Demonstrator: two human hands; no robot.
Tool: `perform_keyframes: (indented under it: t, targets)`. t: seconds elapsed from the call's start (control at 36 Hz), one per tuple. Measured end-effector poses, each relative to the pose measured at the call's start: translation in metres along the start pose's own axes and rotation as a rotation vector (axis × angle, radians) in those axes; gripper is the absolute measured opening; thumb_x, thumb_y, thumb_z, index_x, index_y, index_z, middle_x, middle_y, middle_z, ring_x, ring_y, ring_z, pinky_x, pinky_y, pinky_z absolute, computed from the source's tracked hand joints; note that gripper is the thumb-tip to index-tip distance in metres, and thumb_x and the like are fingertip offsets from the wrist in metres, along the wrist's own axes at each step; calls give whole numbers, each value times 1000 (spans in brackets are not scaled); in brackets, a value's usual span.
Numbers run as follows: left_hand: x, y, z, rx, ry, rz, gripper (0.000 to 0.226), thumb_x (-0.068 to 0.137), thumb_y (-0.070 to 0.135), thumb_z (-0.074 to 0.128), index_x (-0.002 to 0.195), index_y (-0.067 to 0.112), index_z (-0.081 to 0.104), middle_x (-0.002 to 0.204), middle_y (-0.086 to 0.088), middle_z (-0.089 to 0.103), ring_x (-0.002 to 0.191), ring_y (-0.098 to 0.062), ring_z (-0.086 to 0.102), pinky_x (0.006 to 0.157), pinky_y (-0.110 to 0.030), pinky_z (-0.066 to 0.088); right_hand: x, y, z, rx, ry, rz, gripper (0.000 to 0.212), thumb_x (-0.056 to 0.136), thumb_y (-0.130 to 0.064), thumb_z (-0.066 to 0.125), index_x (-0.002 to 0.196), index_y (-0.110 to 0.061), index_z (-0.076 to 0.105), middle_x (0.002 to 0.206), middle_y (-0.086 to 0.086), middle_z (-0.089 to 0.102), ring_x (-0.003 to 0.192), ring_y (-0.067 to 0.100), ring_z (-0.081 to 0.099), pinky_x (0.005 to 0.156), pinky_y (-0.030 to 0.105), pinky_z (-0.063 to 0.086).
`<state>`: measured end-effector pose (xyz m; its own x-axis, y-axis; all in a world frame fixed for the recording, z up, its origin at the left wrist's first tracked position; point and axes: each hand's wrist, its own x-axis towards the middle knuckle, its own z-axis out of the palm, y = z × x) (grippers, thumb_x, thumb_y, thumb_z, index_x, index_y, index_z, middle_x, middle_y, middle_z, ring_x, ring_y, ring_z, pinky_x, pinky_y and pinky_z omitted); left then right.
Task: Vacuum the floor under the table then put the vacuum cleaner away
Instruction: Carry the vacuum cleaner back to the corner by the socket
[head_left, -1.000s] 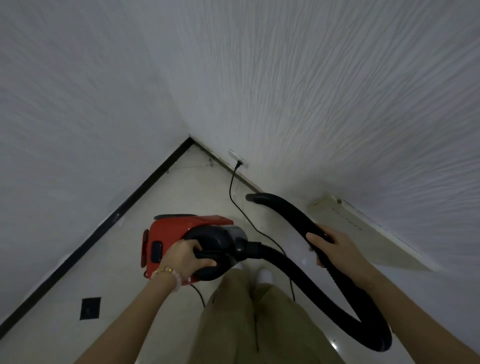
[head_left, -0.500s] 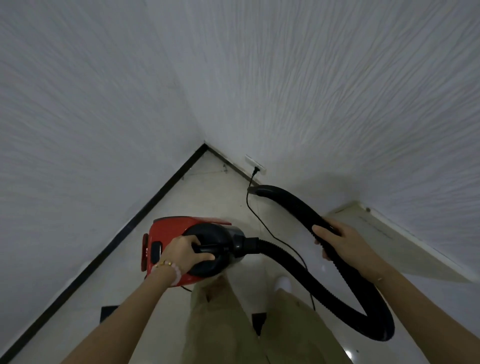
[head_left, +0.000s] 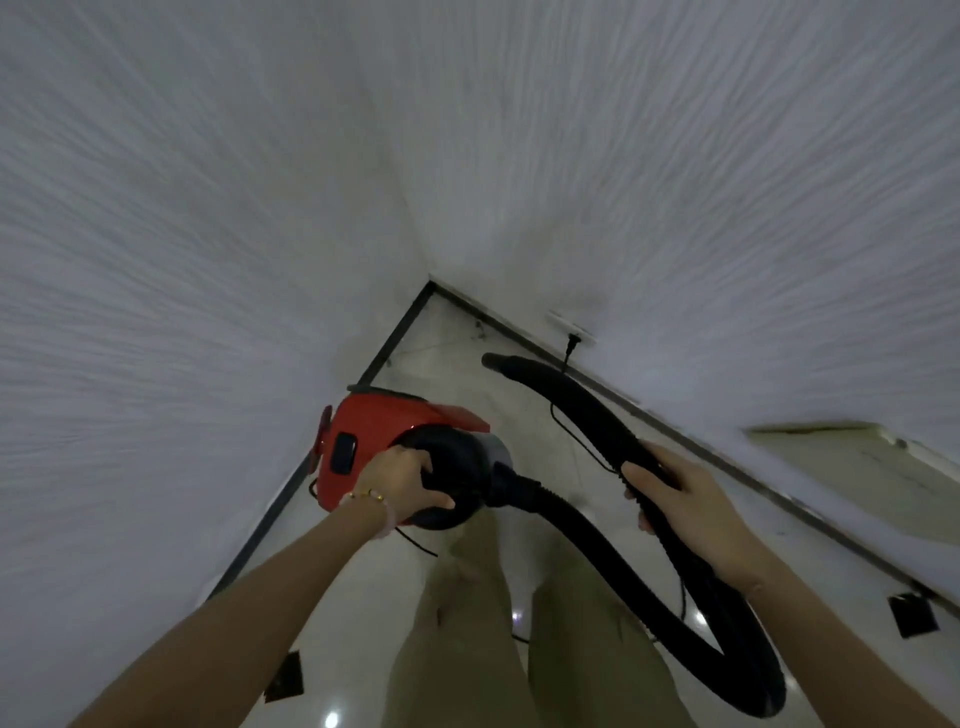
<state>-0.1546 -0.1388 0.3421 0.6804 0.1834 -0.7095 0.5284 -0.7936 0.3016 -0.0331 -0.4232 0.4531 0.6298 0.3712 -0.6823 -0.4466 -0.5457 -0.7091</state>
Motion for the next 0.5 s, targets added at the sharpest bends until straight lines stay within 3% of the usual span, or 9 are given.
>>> perform_keyframes:
  t: [0.08, 0.19, 0.5]
  targets:
    - [35, -14, -1, 68, -40, 33, 60, 69, 54, 73, 112, 14, 61, 115, -4, 63, 104, -22, 58, 89, -33, 47, 28, 0, 13, 21, 8, 27, 14, 95, -22, 56, 101, -18, 67, 70, 3, 61, 55, 15, 54, 52, 23, 46]
    - [89, -25, 1, 127, -82, 86, 58, 72, 53, 72, 113, 13, 62, 114, -6, 64, 103, -22, 58, 86, -31, 47, 76, 4, 26, 36, 35, 47, 13, 94, -19, 57, 96, -27, 66, 71, 6, 61, 53, 16, 54, 50, 22, 47]
    - [251, -55, 35, 221, -222, 165, 53, 75, 51, 69, 107, 9, 62, 106, -8, 64, 98, -25, 58, 77, -32, 47, 215, 41, 52, -5, -1, 98, 17, 95, -21, 56, 108, -27, 63, 73, 6, 63, 50, 14, 55, 47, 19, 46]
